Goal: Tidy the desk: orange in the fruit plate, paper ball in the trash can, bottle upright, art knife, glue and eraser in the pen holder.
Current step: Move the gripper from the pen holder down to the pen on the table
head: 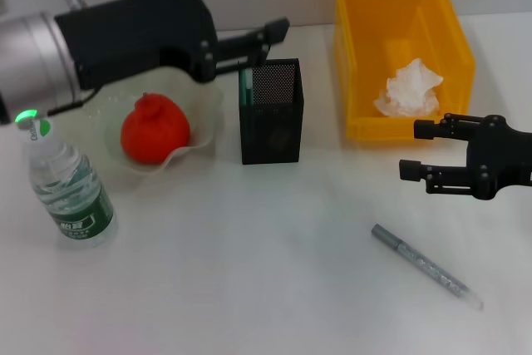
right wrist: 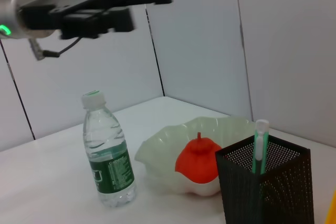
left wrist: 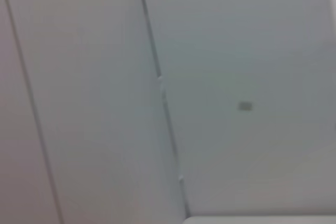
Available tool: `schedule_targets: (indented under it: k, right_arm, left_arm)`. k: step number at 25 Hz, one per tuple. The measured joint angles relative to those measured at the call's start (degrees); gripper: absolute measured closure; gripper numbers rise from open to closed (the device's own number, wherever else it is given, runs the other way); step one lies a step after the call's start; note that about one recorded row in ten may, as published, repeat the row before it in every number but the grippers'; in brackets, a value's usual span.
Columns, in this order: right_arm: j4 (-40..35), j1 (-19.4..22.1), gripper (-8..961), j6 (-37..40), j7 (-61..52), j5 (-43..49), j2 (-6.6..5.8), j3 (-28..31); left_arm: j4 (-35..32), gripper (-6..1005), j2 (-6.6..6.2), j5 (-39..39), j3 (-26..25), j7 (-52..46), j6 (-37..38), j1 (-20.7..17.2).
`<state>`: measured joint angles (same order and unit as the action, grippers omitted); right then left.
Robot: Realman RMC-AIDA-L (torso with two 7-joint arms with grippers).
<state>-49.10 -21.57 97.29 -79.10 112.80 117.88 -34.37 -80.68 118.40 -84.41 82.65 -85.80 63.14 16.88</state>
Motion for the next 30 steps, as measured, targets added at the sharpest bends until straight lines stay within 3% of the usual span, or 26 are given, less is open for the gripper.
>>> schedule_targets:
  k: [8,18,24,30]
  right_arm:
    - [-0.2,-0.2,196,0.0,-0.2,-0.1,-0.66,0.0]
    - [-7.1,-0.9,196,2.7,-10.9,3.0,-2.14,-0.8]
    - [-16.4,-2.4,197,4.4,-21.7,8.6,-1.29,-1.8]
    - [-26.3,-3.2,196,5.6,-31.2,12.9,-0.51,-7.3]
  left_arm:
    - [7.6,216,0.07,8.1,-4.6,6.5,14.8,-2.2]
    - [14.2,216,-0.22,3.7,-6.4,10.9,17.8,-6.0]
    - [18.9,217,-0.22,1.3,-6.7,15.2,21.4,-6.2]
    - [21.6,217,-0.18,1.2,-6.8,17.0,22.0,-6.8]
